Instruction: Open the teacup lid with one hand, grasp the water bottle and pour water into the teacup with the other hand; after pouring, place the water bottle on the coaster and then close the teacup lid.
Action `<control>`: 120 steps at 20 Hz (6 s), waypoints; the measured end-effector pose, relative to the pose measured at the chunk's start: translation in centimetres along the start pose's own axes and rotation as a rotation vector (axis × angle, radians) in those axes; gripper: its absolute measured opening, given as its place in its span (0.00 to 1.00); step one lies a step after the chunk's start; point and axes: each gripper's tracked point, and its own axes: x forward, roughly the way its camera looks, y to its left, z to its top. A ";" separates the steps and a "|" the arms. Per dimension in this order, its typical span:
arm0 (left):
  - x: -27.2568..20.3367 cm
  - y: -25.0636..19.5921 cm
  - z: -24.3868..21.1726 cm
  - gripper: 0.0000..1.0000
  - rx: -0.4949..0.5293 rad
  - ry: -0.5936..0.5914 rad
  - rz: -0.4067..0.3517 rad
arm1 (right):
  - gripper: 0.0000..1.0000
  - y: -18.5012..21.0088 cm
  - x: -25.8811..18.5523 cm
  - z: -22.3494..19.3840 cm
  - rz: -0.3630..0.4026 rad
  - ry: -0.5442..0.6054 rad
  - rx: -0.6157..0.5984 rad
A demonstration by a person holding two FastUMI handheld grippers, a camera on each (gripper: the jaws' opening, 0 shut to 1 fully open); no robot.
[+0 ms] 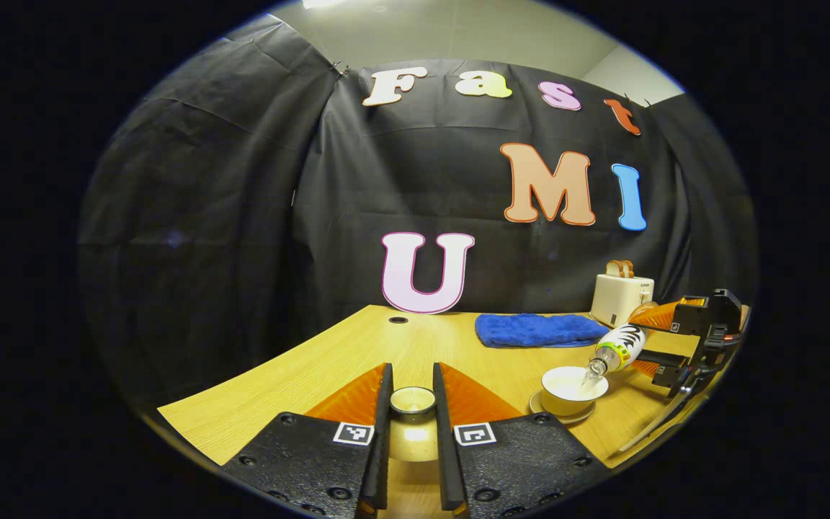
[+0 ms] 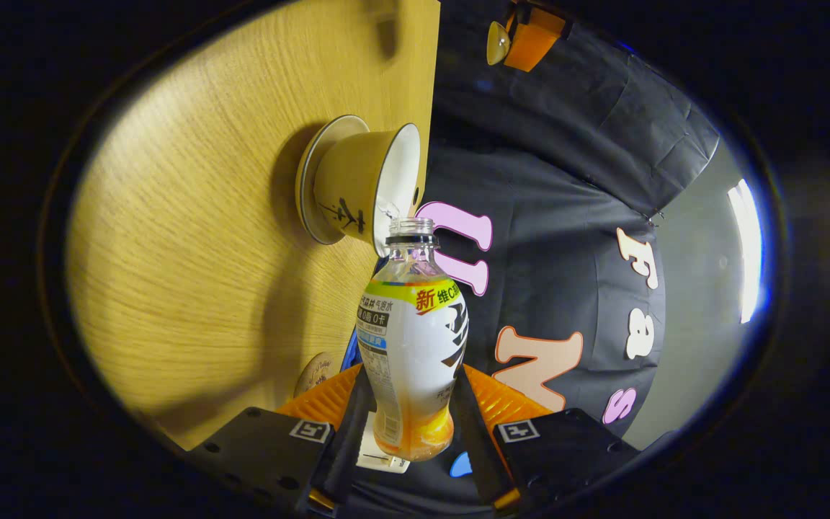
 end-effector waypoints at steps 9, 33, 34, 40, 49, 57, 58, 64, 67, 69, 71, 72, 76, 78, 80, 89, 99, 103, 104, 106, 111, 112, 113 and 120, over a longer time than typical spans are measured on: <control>-0.4 -0.7 0.6 0.25 0.005 -0.017 -0.018 | 0.69 -0.7 -0.5 0.9 -0.037 -0.019 -0.140; -1.0 -3.5 0.9 0.26 0.036 -0.013 -0.083 | 0.68 0.7 -1.6 1.9 0.022 -0.029 -0.163; -1.0 -4.0 1.0 0.26 0.038 -0.013 -0.094 | 0.68 1.2 -1.7 1.9 0.034 -0.019 -0.104; -0.7 -5.9 1.2 0.26 0.050 -0.015 -0.123 | 0.68 2.2 -1.6 0.2 0.045 0.017 0.193; -0.2 -8.5 0.9 0.26 0.043 -0.006 -0.174 | 0.67 0.0 -3.0 -0.7 0.072 0.048 0.801; -0.4 -9.6 1.6 0.26 0.058 -0.016 -0.195 | 0.69 -3.8 -0.5 -4.2 0.046 0.068 1.279; -0.5 -9.8 1.8 0.26 0.058 -0.019 -0.199 | 0.69 -3.8 -0.2 -4.7 0.041 0.071 1.338; -0.7 -11.0 1.8 0.26 0.067 -0.025 -0.224 | 0.70 -3.5 2.9 -8.1 -0.023 0.125 1.603; -0.7 -11.3 1.6 0.26 0.060 -0.018 -0.232 | 0.71 -2.6 4.6 -9.4 -0.038 0.140 1.728; -0.7 -11.5 1.9 0.27 0.059 -0.020 -0.235 | 0.70 -1.8 5.6 -10.2 -0.049 0.162 1.779; -0.9 -11.7 2.0 0.25 0.063 -0.028 -0.240 | 0.69 -1.0 6.4 -10.9 -0.064 0.184 1.809; -0.9 -11.8 2.2 0.26 0.066 -0.033 -0.244 | 0.70 -0.6 6.6 -10.9 -0.060 0.190 1.825; -0.8 -12.0 2.3 0.25 0.064 -0.037 -0.244 | 0.69 0.0 6.5 -11.4 -0.077 0.206 1.858; -0.7 -12.2 2.2 0.27 0.058 -0.037 -0.246 | 0.70 0.1 6.5 -11.4 -0.094 0.212 1.856; -0.7 -12.3 2.1 0.25 0.057 -0.032 -0.248 | 0.69 0.5 6.6 -11.4 -0.074 0.221 1.860; 0.3 -13.7 1.6 0.26 0.058 -0.019 -0.269 | 0.82 0.8 6.3 -10.8 -0.047 0.229 1.837; 4.0 -17.3 -0.6 0.26 0.077 0.023 -0.326 | 1.00 -0.3 2.0 -14.2 -0.141 0.262 1.833; 5.7 -19.0 -2.5 0.26 0.094 0.047 -0.353 | 0.95 -0.5 0.7 -14.6 -0.143 0.251 1.858; 6.0 -19.2 -3.1 0.26 0.099 0.055 -0.350 | 0.96 -0.6 0.5 -14.7 -0.149 0.247 1.859; 6.6 -19.4 -4.2 0.26 0.099 0.081 -0.341 | 0.96 -0.5 0.3 -14.7 -0.150 0.244 1.866; 7.3 -20.0 -5.3 0.26 0.093 0.114 -0.337 | 1.00 0.1 0.1 -14.6 -0.131 0.238 1.876; 7.4 -20.1 -5.4 0.26 0.099 0.114 -0.339 | 0.96 0.3 0.0 -14.5 -0.126 0.236 1.885; 7.4 -20.2 -5.7 0.27 0.103 0.117 -0.338 | 0.96 0.3 -0.1 -14.5 -0.127 0.235 1.891; 7.4 -20.4 -5.7 0.40 0.119 0.096 -0.340 | 0.96 -0.2 -1.3 -14.4 -0.142 0.221 1.888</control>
